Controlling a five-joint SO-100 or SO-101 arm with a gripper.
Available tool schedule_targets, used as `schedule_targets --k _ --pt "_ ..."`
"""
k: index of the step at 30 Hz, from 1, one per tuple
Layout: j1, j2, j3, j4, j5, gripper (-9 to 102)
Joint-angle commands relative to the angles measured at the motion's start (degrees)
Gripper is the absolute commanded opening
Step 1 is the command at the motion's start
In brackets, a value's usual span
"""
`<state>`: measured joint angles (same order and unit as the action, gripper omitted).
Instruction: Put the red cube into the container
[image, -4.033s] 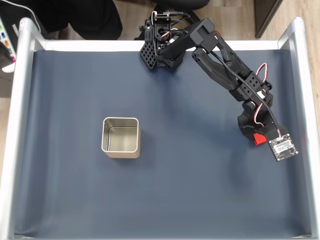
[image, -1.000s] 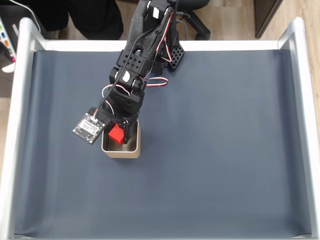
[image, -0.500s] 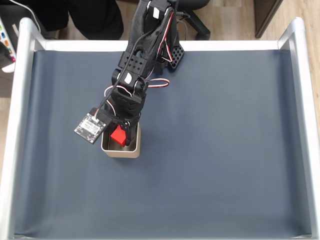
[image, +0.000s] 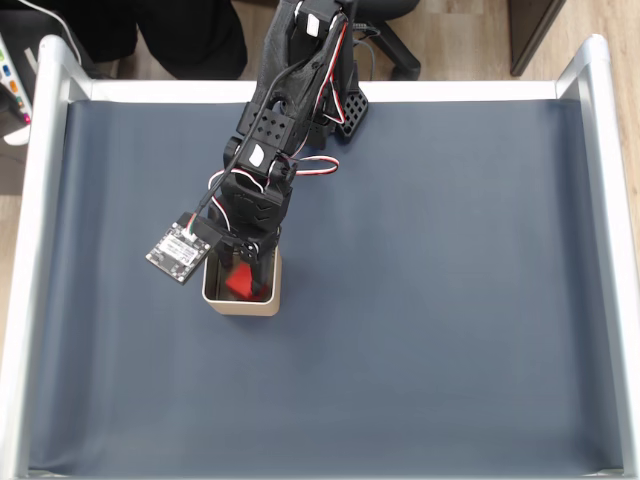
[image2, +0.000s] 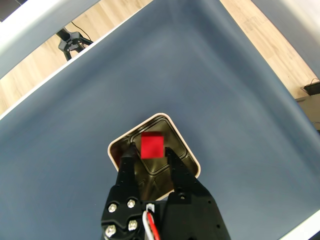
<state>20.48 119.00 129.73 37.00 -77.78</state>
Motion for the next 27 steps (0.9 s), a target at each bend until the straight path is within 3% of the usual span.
schedule_targets --k 1,21,27 --pt "-0.2 2.5 -0.1 -1.0 0.4 22" --pt "-0.1 2.6 0.1 -1.7 1.2 27" --pt "-0.8 4.9 -0.4 -2.3 -0.4 9"
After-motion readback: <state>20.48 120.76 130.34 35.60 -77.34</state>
